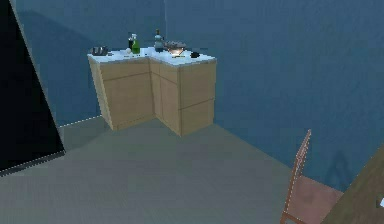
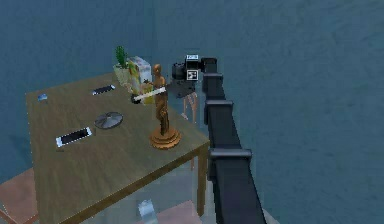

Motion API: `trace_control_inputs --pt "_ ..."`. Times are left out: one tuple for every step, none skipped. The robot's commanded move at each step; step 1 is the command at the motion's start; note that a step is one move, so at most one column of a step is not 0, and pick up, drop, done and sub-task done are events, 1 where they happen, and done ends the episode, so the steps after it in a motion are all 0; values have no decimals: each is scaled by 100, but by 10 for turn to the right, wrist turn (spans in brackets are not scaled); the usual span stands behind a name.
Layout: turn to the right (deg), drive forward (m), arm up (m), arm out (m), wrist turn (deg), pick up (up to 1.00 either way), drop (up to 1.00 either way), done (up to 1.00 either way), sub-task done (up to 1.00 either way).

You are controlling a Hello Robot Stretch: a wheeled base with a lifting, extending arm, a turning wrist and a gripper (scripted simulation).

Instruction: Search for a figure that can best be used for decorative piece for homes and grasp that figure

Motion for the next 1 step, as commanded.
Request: trace_control_inputs --pt "0 0 0 0 180 0 0 0 0"
